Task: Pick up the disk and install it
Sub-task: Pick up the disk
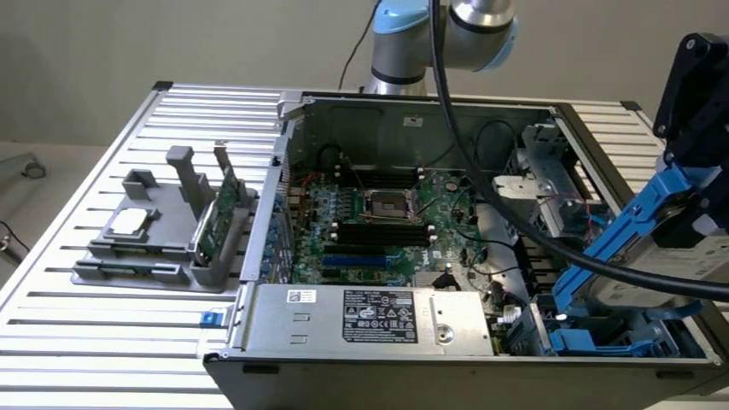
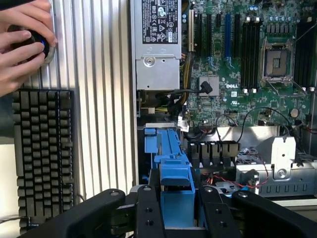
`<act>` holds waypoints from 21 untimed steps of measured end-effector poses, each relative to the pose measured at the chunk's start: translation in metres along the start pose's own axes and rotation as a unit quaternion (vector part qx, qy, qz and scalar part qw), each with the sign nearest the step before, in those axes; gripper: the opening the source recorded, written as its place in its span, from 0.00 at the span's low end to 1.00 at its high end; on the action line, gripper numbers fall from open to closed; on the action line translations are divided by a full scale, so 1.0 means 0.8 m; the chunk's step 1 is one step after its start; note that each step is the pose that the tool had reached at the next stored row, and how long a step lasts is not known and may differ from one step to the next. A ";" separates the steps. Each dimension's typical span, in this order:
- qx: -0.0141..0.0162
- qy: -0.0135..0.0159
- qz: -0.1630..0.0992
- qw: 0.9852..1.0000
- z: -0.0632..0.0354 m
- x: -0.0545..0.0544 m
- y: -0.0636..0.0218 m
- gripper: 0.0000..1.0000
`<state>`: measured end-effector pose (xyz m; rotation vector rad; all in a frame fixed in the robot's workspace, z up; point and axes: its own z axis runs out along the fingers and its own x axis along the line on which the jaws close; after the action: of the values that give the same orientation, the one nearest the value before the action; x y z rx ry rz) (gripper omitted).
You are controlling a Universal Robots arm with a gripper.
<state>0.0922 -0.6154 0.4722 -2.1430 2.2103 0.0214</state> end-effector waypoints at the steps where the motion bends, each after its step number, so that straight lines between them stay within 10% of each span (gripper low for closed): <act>1: 0.000 0.000 0.000 1.000 0.002 0.000 0.000 0.33; 21: 0.001 -0.002 -0.001 1.000 0.027 -0.005 -0.007 0.33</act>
<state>0.0983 -0.6107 0.4512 -2.1413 2.2050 0.0235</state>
